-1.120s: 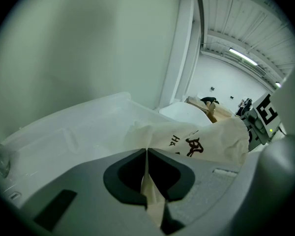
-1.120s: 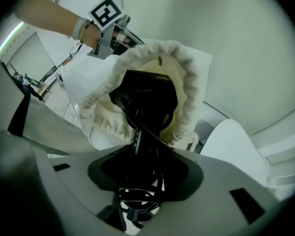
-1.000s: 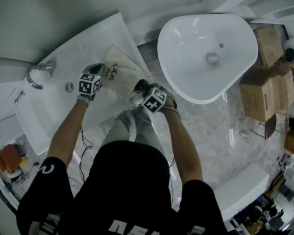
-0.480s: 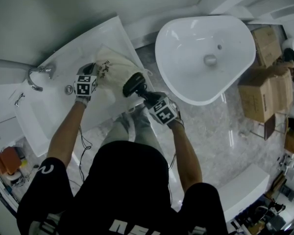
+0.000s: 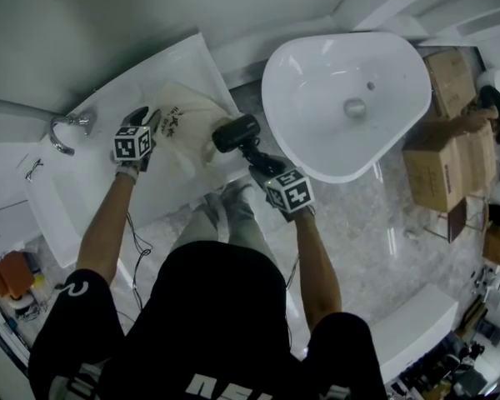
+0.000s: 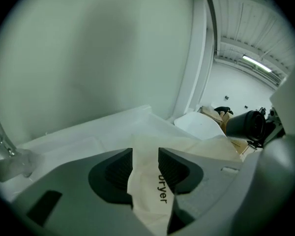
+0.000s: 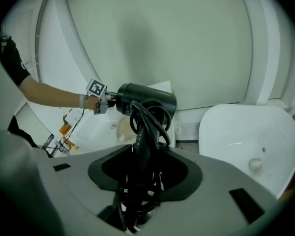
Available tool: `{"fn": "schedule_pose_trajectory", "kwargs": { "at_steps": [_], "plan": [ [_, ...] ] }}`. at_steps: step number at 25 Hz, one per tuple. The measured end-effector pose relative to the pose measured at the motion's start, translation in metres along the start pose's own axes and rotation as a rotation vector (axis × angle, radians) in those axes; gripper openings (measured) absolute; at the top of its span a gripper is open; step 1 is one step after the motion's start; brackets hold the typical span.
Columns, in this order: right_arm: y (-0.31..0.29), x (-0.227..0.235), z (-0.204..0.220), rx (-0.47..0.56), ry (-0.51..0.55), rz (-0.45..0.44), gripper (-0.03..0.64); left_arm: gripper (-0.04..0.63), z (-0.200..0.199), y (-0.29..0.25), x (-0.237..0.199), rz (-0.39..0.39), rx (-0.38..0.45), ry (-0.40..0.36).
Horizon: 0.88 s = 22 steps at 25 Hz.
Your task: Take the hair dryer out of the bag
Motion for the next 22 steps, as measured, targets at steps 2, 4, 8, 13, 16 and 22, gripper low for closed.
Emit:
{"fn": "schedule_pose_trajectory", "kwargs": {
  "at_steps": [2,4,8,13,16,22],
  "plan": [
    [0.004,-0.004,-0.01,0.03,-0.017,-0.011,0.163,0.15,-0.012,0.011,-0.005,-0.009,0.045,-0.008],
    [0.006,-0.007,-0.019,0.061,-0.03,-0.018,0.163,0.15,-0.022,0.024,-0.007,-0.006,0.091,-0.004],
    [0.008,-0.012,-0.034,0.118,-0.056,-0.037,0.163,0.127,-0.033,0.056,0.004,0.012,0.168,0.018],
    [0.006,-0.024,-0.051,0.158,-0.052,-0.062,0.163,-0.002,-0.029,0.104,0.029,-0.009,0.254,0.039],
    [0.005,-0.033,-0.06,0.178,-0.038,-0.072,0.163,-0.002,-0.024,0.137,0.037,-0.029,0.31,0.061],
    [0.008,-0.055,-0.076,0.227,-0.044,-0.097,0.163,-0.002,-0.016,0.201,0.034,-0.086,0.414,0.104]
  ]
}}
Point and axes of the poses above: the fingertips, and each gripper's own axes: y backward along the fingers, x to its right, z out of its underside, the point moved 3 cm from there along y, backward along the fingers, and after that the axes turned 7 degrees about -y, right-handed, at the moved point
